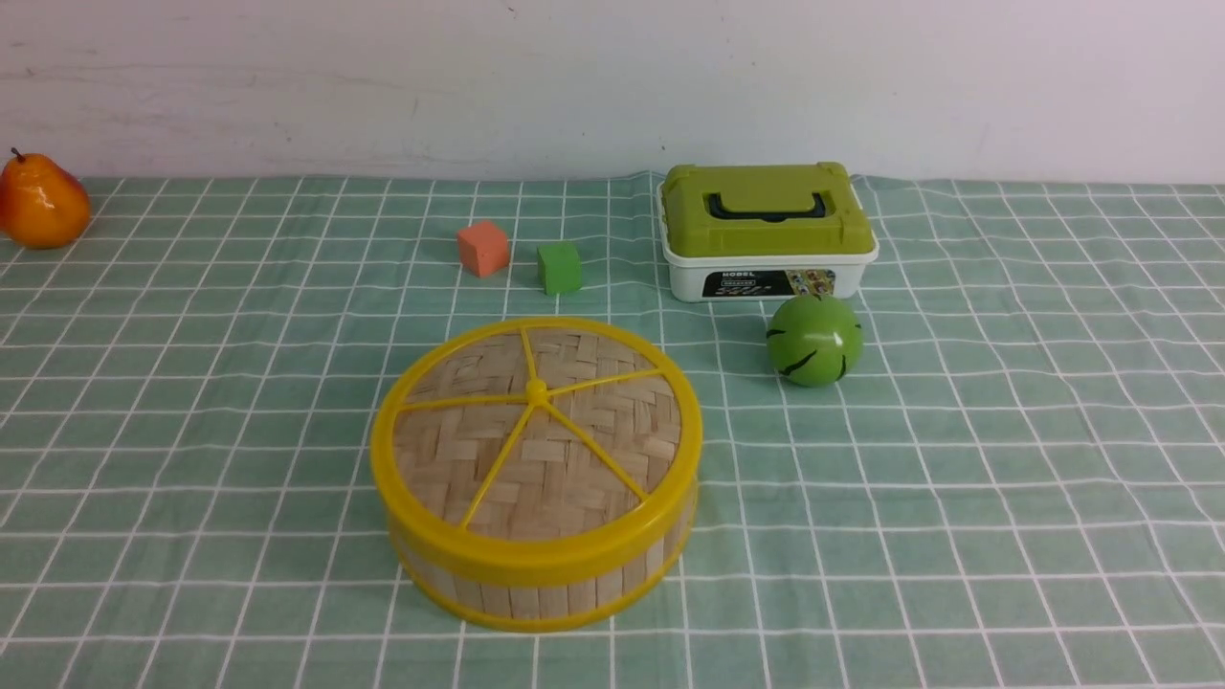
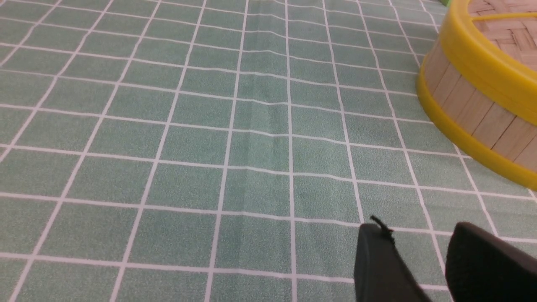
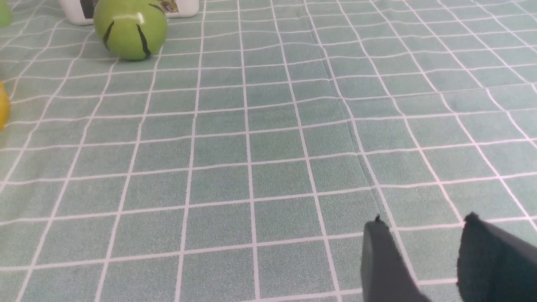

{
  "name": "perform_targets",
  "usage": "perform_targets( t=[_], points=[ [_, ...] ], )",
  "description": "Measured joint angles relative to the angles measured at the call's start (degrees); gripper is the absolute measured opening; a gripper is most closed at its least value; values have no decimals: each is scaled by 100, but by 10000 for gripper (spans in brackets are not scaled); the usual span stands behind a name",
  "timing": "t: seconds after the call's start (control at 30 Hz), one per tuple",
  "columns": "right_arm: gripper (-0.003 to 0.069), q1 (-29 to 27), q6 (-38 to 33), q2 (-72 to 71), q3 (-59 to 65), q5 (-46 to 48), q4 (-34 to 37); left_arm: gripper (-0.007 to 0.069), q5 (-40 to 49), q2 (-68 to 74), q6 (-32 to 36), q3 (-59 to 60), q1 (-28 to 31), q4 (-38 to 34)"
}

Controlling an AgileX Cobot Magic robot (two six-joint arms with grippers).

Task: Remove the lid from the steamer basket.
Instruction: Use the right arm to lift the lid of the steamer

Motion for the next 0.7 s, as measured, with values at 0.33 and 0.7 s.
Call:
perform_targets(
  t=[0.33, 0.7],
  points=[
    [241, 0, 0, 0, 0, 0, 0, 239, 0, 0, 0, 0, 0, 0],
    [241, 0, 866, 0, 6, 33, 2163, 239, 0, 0, 0, 0, 0, 0]
  ],
)
